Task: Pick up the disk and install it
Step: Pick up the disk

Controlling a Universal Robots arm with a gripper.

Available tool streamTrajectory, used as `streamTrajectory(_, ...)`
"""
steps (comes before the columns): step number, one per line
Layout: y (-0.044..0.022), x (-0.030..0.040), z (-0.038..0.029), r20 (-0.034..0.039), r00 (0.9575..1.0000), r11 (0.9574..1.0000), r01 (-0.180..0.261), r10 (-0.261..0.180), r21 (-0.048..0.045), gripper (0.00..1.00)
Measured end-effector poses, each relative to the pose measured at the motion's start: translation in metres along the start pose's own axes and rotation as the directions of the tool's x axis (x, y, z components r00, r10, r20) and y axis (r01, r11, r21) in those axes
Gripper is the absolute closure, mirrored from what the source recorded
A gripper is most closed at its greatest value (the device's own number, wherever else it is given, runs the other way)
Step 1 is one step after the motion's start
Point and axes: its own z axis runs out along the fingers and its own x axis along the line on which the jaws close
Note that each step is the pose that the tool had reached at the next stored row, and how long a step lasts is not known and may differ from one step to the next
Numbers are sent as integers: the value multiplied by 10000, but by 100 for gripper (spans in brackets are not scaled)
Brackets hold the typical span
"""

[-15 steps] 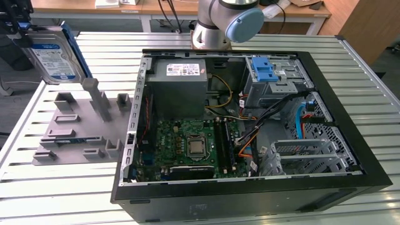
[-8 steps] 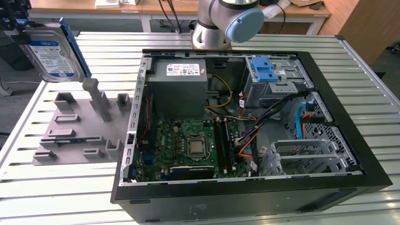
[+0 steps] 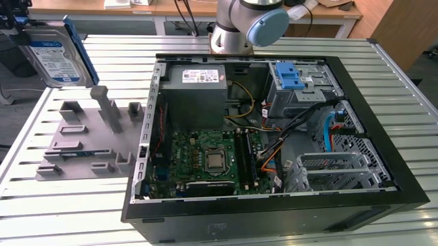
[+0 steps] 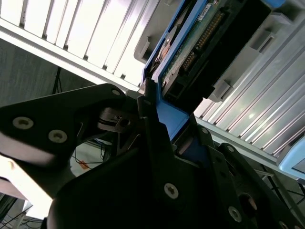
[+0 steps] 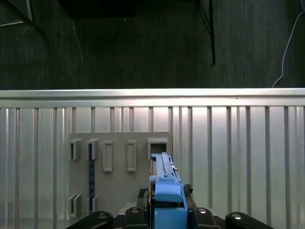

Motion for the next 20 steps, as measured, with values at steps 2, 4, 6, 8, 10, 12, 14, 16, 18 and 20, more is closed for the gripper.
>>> streamTrajectory(2,0,0,-15,0,10000,10000,0,0,0,64)
streamTrajectory(4,0,-2,-31,0,10000,10000,0,0,0,64)
streamTrajectory(6,1,-4,-66,0,10000,10000,0,0,-1,64)
streamTrajectory(8,1,-5,-84,0,10000,10000,0,0,1,64)
streamTrajectory(10,1,-6,-103,0,10000,10000,0,0,0,64)
streamTrajectory(12,1,-7,-120,0,10000,10000,0,0,-1,64)
streamTrajectory(14,1,-9,-137,0,10000,10000,-1,1,0,64)
streamTrajectory(16,1,-11,-153,0,10000,10000,0,0,1,64)
streamTrajectory(18,2,-14,-200,0,10000,10000,0,0,1,64)
streamTrajectory(20,2,-15,-221,-1,10000,10000,0,0,-1,64)
